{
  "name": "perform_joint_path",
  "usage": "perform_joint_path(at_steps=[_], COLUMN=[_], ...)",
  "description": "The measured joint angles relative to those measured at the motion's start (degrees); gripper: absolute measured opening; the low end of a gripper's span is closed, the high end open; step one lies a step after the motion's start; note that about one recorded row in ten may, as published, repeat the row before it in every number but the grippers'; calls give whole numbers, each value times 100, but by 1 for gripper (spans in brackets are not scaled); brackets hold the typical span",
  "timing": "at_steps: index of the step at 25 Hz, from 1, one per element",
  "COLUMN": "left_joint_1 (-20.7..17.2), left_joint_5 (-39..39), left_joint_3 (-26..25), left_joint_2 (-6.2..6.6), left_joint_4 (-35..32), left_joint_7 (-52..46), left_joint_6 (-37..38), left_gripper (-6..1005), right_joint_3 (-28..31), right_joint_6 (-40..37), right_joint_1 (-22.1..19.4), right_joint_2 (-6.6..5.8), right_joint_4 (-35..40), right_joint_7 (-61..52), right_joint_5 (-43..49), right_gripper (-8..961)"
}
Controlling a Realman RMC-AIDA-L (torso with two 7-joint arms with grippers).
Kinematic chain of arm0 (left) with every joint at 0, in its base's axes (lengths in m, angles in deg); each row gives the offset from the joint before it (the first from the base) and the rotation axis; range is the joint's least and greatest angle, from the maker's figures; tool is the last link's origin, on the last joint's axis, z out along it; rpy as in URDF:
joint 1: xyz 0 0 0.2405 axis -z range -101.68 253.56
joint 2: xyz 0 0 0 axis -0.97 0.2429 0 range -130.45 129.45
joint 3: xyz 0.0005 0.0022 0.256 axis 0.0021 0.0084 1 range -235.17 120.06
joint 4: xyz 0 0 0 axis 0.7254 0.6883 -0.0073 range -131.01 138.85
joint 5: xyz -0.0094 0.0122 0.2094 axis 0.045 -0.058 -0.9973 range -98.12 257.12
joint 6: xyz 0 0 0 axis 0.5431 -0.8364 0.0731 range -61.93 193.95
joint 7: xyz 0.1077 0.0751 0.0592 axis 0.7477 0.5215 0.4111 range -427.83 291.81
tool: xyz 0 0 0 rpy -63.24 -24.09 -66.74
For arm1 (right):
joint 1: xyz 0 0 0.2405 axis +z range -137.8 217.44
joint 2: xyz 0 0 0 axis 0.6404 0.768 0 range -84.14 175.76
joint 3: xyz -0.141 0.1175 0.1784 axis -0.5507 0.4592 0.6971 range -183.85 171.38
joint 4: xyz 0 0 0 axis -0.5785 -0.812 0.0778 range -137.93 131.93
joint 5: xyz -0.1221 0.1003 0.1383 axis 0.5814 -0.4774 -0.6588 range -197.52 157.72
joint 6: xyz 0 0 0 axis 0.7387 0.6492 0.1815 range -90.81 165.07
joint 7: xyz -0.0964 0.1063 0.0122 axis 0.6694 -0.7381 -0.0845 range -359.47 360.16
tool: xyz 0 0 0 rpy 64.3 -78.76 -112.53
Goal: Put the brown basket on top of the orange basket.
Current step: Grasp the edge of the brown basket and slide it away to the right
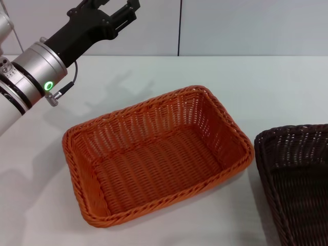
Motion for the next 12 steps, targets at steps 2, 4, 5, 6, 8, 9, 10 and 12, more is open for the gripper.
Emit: perform_joint_path(at_steps=[2, 4, 5, 6, 8, 9, 10, 12], left_joint_1=[2, 3, 4, 1, -17, -28, -42, -93], left_joint_5=[0, 0, 0, 0, 0, 2, 4, 5], left_joint_3=[0, 1, 1, 0, 1, 0, 1, 0], left_joint_2=[4, 4, 5, 5, 6, 7, 8, 9], left_joint_4=[15, 18, 19, 26, 41, 46, 48, 51], left_joint_7=[0, 0, 0, -2, -13, -22, -32, -65], left_joint_6=[6, 9, 21, 31, 41, 42, 42, 42], left_gripper=[813, 813, 813, 813, 813, 813, 813, 813], right_joint_3=[367, 405, 419, 420, 391, 371, 349, 246], right_joint_6=[295, 417, 592, 706, 1018, 1177, 1305, 1659], right_joint_1=[269, 338, 410, 453, 540, 570, 588, 630], right_joint_2=[-119, -143, -168, -180, -191, -190, -181, -141], right_joint_4=[89, 103, 111, 114, 100, 78, 54, -78], right_joint_7=[23, 23, 21, 15, 8, 9, 10, 26], right_joint_5=[23, 40, 78, 112, 251, 341, 422, 699], right_gripper=[690, 690, 690, 690, 690, 690, 690, 690])
